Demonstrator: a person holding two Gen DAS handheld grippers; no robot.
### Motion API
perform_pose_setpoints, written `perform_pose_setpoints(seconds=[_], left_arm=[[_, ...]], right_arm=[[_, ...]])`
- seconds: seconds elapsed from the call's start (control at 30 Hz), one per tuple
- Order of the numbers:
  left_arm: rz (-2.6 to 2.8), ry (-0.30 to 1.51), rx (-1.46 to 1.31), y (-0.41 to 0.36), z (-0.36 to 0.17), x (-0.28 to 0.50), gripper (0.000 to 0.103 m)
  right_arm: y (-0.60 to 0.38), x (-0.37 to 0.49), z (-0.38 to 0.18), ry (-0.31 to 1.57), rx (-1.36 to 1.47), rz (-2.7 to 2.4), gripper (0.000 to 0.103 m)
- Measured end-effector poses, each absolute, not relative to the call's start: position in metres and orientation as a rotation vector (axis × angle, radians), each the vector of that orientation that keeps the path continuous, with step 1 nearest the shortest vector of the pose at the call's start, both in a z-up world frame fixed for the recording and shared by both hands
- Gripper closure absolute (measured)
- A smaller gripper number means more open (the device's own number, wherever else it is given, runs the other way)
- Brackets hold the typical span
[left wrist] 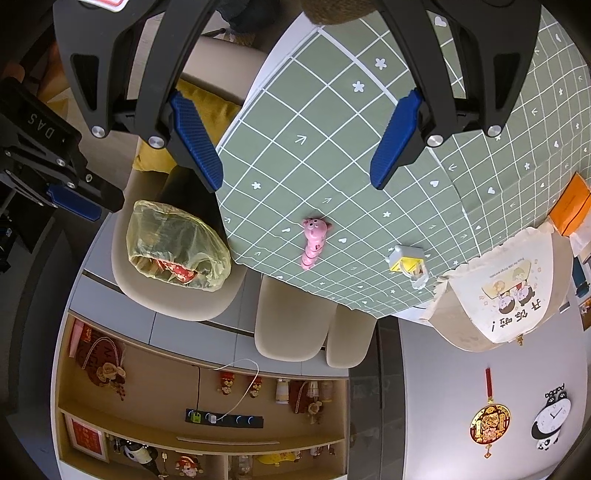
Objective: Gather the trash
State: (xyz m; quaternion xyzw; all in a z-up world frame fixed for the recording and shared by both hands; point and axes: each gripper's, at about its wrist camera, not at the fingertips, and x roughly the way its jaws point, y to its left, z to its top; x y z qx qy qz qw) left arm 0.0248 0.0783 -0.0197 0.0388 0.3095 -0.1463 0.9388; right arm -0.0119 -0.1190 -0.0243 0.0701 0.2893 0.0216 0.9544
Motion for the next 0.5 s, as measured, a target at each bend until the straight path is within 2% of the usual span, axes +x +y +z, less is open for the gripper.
perform_pose_setpoints(seconds=[0.5], left_arm=[[-0.283,0.676,0.039,0.095,-0.031,0.045,0.025]], right_arm=[[-0.111,-0.001,-0.028,0.613,0.139,0.032,0.060]])
